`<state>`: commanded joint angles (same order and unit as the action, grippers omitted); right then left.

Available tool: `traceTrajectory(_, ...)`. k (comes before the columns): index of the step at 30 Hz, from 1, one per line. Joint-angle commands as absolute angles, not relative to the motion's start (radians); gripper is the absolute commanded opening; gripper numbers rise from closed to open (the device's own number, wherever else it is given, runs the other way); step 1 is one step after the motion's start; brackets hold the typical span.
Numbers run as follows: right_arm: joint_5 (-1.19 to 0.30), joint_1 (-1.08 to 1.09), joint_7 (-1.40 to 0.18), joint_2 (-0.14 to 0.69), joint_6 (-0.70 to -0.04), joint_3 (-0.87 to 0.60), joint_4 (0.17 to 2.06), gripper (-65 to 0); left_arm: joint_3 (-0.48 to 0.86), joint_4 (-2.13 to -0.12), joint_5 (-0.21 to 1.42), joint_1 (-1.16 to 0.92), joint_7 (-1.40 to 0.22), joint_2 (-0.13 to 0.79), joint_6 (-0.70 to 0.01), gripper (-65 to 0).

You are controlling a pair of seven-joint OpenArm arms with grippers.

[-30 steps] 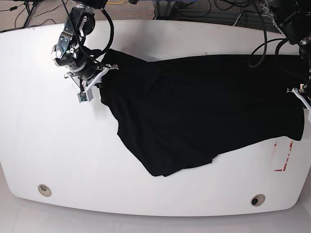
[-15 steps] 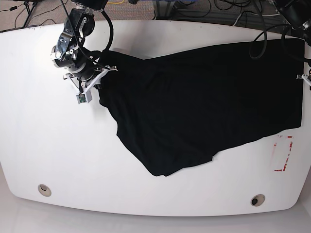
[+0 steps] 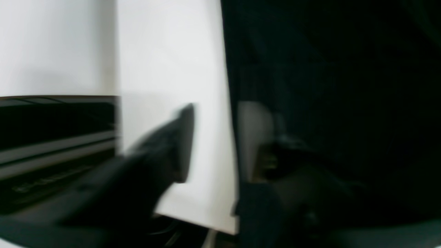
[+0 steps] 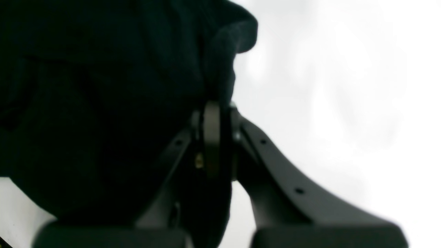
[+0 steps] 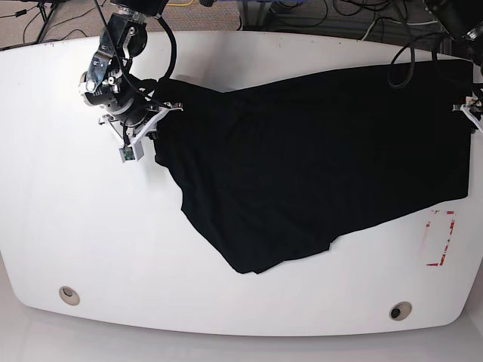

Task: Layout the t-shirt on the table in an organized manner, then fold the t-shirt properly
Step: 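Release and regrasp the shirt edge with the left gripper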

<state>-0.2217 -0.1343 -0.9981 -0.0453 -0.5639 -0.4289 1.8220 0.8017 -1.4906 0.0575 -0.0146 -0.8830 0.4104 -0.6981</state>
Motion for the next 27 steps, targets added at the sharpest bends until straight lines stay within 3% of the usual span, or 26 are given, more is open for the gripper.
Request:
traceTrajectory(4, -0.222, -0.134, -0.998, -0.042, -0.564, -0.429, 1.822, -62.5, 0.803, -1.419, 0.051, 0.065, -0.883, 0.412, -0.698, -19.0)
traceTrajectory(12, -0.222, -0.134, -0.998, -0.042, -0.564, -0.429, 1.822, -62.5, 0.751, -1.193, 0.051, 0.242, -0.839, 0.469, -0.696, -18.6)
traceTrajectory(27, -0.222, -0.134, -1.004, -0.022, -0.564, -0.429, 1.830, -60.2, 0.608, -0.713, 0.051, 0.397, -0.547, 0.529, -0.561, -18.6)
